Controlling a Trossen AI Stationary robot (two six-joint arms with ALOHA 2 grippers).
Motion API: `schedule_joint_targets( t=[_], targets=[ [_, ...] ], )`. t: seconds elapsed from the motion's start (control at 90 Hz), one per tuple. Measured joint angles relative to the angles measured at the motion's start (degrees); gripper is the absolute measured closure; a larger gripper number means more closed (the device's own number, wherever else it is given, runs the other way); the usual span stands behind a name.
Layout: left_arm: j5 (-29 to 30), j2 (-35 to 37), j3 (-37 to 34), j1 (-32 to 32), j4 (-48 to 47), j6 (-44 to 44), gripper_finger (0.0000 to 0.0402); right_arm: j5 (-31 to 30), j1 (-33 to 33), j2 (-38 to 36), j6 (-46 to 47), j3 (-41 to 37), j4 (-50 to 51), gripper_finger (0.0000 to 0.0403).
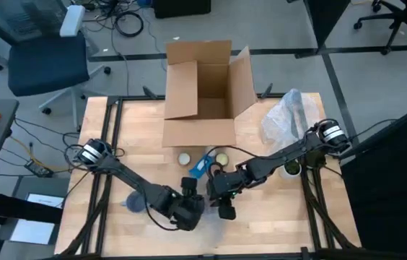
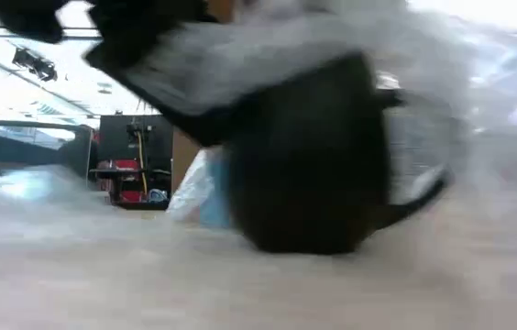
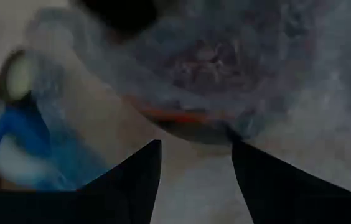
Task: Wrap mug
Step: Wrap the black mug with the bubble wrap
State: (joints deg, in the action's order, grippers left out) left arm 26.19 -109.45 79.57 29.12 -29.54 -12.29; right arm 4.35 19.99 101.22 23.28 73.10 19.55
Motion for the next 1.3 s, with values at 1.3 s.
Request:
schedule_joint_targets(
  t=[1.3],
  targets=[
    [2.7,-0.1,-0.1,-3.3,11.2,4.5,0.0219,-2.1,4.5,1.9,4.1,17.1,35.6,0.0369]
  ],
)
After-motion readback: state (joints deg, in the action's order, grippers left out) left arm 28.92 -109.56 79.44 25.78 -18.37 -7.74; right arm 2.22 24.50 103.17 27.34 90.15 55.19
